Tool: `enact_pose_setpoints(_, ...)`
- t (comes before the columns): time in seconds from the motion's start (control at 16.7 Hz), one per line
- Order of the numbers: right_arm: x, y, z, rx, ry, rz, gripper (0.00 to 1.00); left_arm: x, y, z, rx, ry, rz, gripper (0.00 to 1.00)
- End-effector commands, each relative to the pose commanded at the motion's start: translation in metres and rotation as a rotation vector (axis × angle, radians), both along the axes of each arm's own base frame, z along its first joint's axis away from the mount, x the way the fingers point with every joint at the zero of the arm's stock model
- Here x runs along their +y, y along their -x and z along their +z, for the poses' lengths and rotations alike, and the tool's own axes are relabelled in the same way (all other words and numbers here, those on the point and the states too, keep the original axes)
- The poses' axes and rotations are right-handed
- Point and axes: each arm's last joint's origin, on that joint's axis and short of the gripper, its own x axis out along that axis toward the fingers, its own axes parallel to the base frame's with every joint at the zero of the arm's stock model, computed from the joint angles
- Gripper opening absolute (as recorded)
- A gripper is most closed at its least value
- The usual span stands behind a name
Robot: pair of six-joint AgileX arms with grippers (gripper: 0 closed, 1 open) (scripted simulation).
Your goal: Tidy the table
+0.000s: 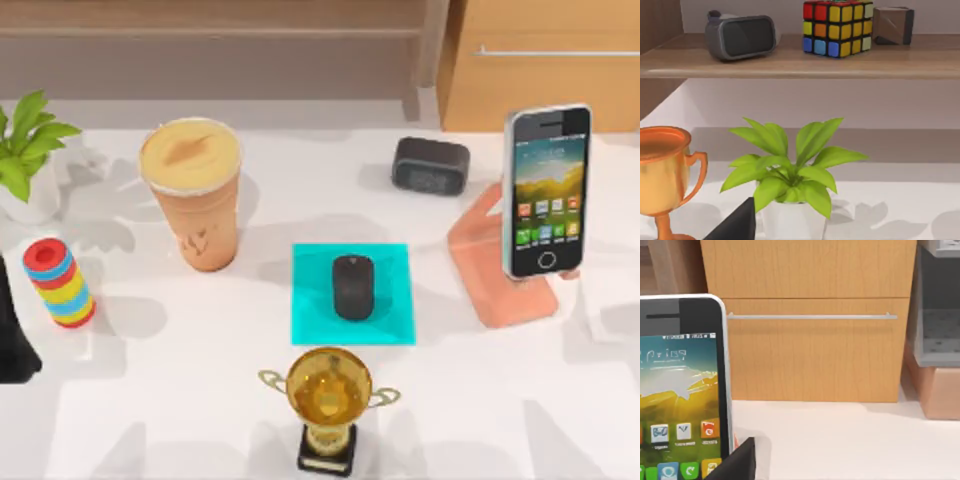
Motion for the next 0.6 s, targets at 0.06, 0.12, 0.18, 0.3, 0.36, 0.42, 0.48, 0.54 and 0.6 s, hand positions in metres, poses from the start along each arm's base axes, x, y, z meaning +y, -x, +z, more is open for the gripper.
enact_pose_setpoints(0.06,-0.004,0.005,-0.005,-0.029,0.003,-0.014,1.0,0.0,0.0,0.0,0.0,0.0,0.0,1.0)
enact_pose_setpoints(0.12,-0.007,0.008,-0.009,-0.056,0.007,-0.027,1.0,0.0,0.0,0.0,0.0,0.0,0.0,1.0)
enact_pose_setpoints(0.18,-0.01,0.011,-0.014,-0.077,0.012,-0.039,1.0,0.0,0.0,0.0,0.0,0.0,0.0,1.0)
enact_pose_setpoints(0.3,-0.014,0.014,-0.02,-0.105,0.021,-0.057,1.0,0.0,0.0,0.0,0.0,0.0,0.0,1.0)
enact_pose_setpoints(0.36,-0.015,0.015,-0.022,-0.112,0.025,-0.063,1.0,0.0,0.0,0.0,0.0,0.0,0.0,1.0)
enact_pose_setpoints(0.42,-0.016,0.015,-0.023,-0.115,0.026,-0.065,1.0,0.0,0.0,0.0,0.0,0.0,0.0,1.0)
enact_pose_setpoints(0.48,-0.016,0.015,-0.023,-0.115,0.026,-0.065,1.0,0.0,0.0,0.0,0.0,0.0,0.0,1.0)
enact_pose_setpoints(0.54,-0.016,0.015,-0.023,-0.115,0.026,-0.065,1.0,0.0,0.0,0.0,0.0,0.0,0.0,1.0)
enact_pose_setpoints(0.6,-0.016,0.015,-0.023,-0.115,0.026,-0.065,1.0,0.0,0.0,0.0,0.0,0.0,0.0,1.0)
